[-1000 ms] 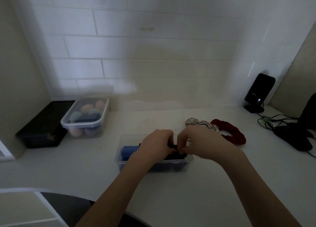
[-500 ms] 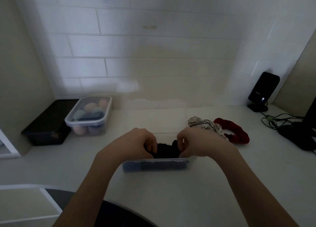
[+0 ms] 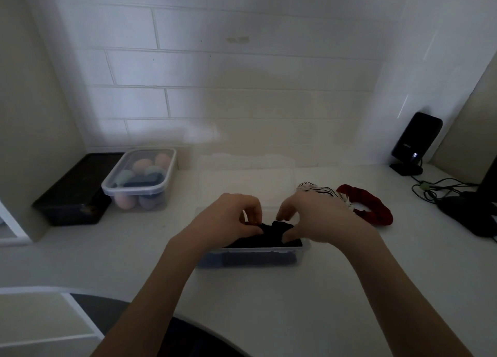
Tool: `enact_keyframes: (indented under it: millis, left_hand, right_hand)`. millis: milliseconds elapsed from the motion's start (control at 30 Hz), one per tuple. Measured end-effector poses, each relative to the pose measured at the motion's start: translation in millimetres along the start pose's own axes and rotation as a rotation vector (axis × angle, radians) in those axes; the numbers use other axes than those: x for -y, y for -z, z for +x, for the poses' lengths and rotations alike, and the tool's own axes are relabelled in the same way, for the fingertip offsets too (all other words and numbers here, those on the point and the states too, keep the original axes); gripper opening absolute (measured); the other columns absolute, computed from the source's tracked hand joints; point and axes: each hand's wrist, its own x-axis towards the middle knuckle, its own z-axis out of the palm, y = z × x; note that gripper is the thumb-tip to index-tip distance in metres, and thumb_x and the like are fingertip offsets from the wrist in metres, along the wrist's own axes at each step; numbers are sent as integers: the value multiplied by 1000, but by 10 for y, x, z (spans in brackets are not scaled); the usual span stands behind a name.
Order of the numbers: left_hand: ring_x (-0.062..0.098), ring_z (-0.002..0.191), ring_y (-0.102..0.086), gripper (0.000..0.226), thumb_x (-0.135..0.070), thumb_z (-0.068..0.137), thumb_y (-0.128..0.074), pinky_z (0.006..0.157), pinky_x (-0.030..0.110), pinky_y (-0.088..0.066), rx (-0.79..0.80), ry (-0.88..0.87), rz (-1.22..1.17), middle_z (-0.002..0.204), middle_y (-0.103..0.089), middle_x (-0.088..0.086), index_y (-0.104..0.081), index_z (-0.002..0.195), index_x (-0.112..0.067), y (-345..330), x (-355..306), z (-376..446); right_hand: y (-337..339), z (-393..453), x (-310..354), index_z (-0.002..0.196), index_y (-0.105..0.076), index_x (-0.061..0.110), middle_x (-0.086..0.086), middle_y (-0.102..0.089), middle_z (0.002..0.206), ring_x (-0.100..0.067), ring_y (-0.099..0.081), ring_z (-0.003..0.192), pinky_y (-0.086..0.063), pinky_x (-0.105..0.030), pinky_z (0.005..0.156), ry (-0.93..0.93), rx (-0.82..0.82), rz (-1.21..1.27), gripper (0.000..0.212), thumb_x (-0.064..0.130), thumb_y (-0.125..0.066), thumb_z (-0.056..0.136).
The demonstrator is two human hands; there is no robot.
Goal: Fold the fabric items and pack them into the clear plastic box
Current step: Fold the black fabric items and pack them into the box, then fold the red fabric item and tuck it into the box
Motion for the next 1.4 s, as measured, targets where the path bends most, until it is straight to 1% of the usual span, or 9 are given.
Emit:
enact_keyframes:
  millis: [167,300,467,567,700,833,1000,1167,1400]
  left_hand:
    - [9,74,-57,15,-29,72,-76,68,21,-49,110,-59,17,86,-60,-9,-72,87,-29,-7,-19,40]
    - [1,60,-52,9,-17,74,-72,54,5,-37,236,2,54,69,-54,-16,-73,82,-21,-119,-63,74]
    - [2,57,-48,8,-12,75,-69,53,11,-34,260,31,73,64,-51,-15,-68,79,-19,-188,-101,146]
    - [1,54,-47,9,-12,74,-69,48,6,-33,233,43,47,60,-50,-15,-70,80,-18,-212,-100,134]
    - [1,53,-48,6,-14,73,-73,51,9,-38,179,56,-17,58,-53,-14,-71,78,-17,-201,-80,103]
    - [1,58,-50,4,-16,76,-71,54,9,-40,131,5,2,63,-55,-14,-71,80,-15,-230,-152,104]
    - [5,64,-51,5,-19,80,-68,58,12,-38,82,-26,23,66,-52,-14,-70,83,-15,-321,-225,108]
    - [4,67,-52,4,-22,83,-65,64,16,-41,-25,10,-31,72,-56,-12,-68,83,-19,-322,-169,76]
    - [10,74,-54,8,-25,85,-63,69,21,-43,-49,17,-21,79,-59,-6,-68,85,-18,-344,-181,51]
  right_hand:
    - [29,5,-31,110,-65,34,17,-67,109,-5,-58,93,-51,-31,83,15,-6,55,32,31,-71,79]
    - [-135,83,25,104,-63,34,8,-64,112,-15,-59,103,-45,-29,75,27,1,-3,32,37,-72,74]
    - [-195,110,31,103,-63,33,6,-65,111,-19,-62,102,-43,-28,73,42,-54,-87,29,38,-69,75]
    - [-77,76,-124,88,-69,24,10,-71,89,-20,-71,72,-57,-33,63,35,-43,285,12,32,-70,79]
    - [29,98,-456,85,-69,12,-4,-72,73,-12,-59,41,-50,-25,44,-84,-305,714,8,20,-66,86]
    - [-177,223,-780,94,-66,22,-3,-69,89,-17,-61,66,-49,-29,60,-197,-459,549,11,20,-62,85]
    - [-444,338,-961,117,-58,26,-7,-57,115,-20,-58,96,-48,-32,82,-251,-327,470,37,23,-66,81]
    - [-346,328,-1123,109,-62,22,-9,-61,106,-20,-56,90,-43,-30,77,-345,-676,508,27,12,-58,84]
    - [-605,338,-1260,106,-60,22,-8,-64,112,-31,-58,105,-44,-35,89,-510,-413,146,29,13,-47,82]
